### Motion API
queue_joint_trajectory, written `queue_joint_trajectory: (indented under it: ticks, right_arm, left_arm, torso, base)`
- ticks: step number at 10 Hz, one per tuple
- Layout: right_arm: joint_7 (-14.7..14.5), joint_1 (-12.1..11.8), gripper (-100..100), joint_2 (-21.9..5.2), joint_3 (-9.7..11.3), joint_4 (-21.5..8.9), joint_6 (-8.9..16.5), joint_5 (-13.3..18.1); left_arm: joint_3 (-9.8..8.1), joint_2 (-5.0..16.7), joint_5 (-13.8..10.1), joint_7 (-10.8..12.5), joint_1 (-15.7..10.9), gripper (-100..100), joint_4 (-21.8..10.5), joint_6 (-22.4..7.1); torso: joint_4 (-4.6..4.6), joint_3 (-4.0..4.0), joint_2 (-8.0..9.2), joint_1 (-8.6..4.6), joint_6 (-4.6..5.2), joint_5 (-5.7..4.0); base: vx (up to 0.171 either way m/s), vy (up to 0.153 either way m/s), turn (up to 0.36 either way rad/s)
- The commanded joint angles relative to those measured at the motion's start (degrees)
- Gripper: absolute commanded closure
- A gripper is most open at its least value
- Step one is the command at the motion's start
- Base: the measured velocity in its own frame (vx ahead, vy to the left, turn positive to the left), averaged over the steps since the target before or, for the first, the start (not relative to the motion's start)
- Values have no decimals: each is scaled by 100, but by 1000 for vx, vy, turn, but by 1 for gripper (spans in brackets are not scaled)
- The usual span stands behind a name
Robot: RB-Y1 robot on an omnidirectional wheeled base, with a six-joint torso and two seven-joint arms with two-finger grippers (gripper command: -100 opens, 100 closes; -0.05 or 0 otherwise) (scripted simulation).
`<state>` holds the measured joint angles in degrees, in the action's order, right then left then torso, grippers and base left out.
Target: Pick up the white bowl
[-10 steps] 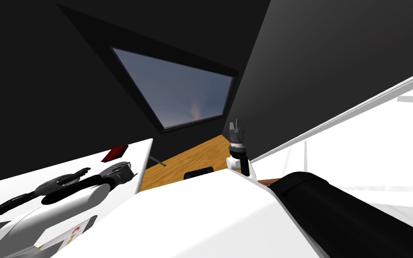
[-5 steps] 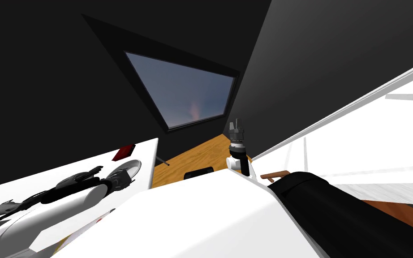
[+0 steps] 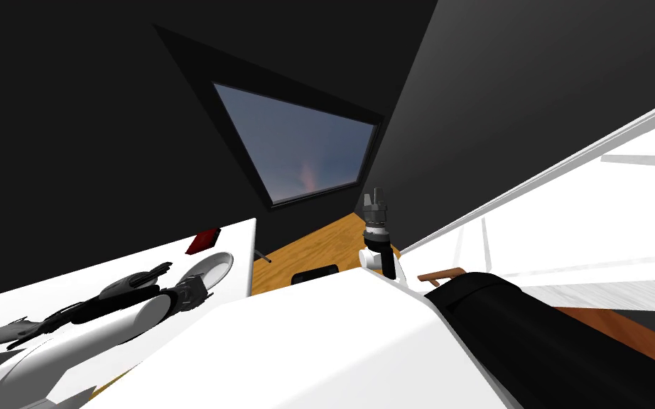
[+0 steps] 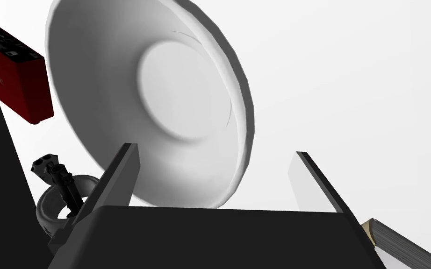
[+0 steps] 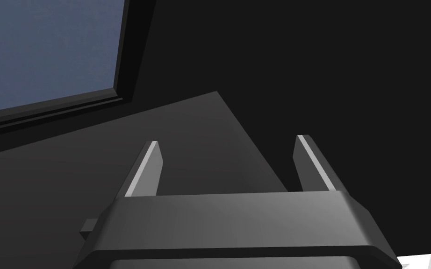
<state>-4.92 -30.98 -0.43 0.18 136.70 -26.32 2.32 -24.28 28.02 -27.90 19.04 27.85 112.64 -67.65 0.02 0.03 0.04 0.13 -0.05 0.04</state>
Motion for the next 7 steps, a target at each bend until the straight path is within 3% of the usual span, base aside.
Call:
queue_joint_trajectory:
  ticks: [1,4,5,6,7]
  right_arm:
    - [0,0,0,0,0,0,0,0]
    - [0,0,0,0,0,0,0,0]
    - [0,0,0,0,0,0,0,0]
    - [0,0,0,0,0,0,0,0]
    - [0,0,0,0,0,0,0,0]
  left_arm:
    - [45,-37,58,-45,-63,-100,-189,134]
    - [114,-91,145,-113,-157,-100,-473,336]
    - [110,-93,143,-89,-135,-100,-406,287]
    - [112,-95,145,-96,-136,100,-417,307]
    - [113,-96,145,-95,-135,100,-416,305]
  torso:
    - [0,0,0,0,0,0]
    - [-1,-4,-6,-8,1,-2]
    - [-1,-3,-6,-8,0,-2]
    - [-1,-2,-3,-10,0,-3]
    - [0,0,-1,-11,0,-4]
  base:
    - [10,10,-17]
    - [16,8,-16]
    - [6,4,-2]
    - [0,0,0]
    - [0,0,0]
